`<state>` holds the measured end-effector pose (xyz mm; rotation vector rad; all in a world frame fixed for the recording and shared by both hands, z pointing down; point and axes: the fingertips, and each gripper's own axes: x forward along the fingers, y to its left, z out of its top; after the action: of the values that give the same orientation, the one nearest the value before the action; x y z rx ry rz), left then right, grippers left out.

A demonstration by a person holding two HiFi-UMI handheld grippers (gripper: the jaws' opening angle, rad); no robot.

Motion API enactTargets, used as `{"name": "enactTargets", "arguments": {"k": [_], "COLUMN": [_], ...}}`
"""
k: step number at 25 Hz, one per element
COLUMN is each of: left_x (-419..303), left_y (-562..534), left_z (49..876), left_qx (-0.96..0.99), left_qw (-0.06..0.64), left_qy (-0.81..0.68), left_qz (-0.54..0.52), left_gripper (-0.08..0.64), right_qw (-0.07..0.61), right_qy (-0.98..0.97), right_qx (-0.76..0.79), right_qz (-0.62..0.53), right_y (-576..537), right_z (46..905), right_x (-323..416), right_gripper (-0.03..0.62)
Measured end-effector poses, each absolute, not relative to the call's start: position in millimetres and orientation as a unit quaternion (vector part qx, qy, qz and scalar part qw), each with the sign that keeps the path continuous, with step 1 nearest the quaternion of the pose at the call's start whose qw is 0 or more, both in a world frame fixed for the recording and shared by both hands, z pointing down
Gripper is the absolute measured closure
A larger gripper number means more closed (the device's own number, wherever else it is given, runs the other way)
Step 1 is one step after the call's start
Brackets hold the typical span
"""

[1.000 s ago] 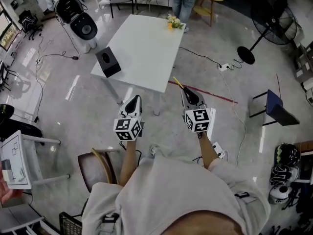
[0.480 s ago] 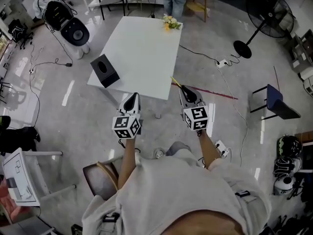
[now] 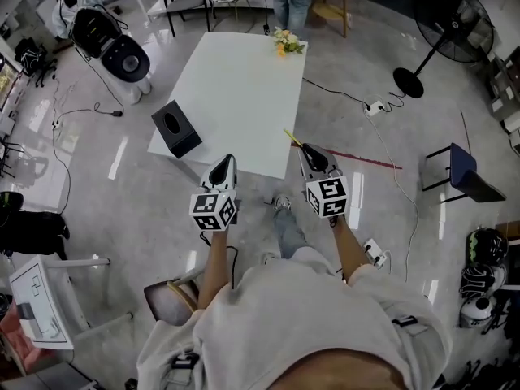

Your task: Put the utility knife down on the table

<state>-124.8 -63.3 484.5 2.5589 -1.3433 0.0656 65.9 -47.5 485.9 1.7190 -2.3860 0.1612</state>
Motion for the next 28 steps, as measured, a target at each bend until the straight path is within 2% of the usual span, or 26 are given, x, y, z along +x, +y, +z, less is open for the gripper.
{"name": "enactTargets", "arguments": {"k": [28], "left_x": [-87.1], "left_y": [-291.0], "left_z": [485.2], "left_qx": [0.838], "left_qw": [0.129], "left_qy": [-0.528], "left_qz": [0.043], "left_gripper": [0.540], "right_qw": [0.086], "right_qy": [-0.848], "right_qx": [0.517], "right_qz": [0.075], "right_y": [-308.1], "right_z": [495.0], "right_x": [101.3], "right_gripper": [0.532]}}
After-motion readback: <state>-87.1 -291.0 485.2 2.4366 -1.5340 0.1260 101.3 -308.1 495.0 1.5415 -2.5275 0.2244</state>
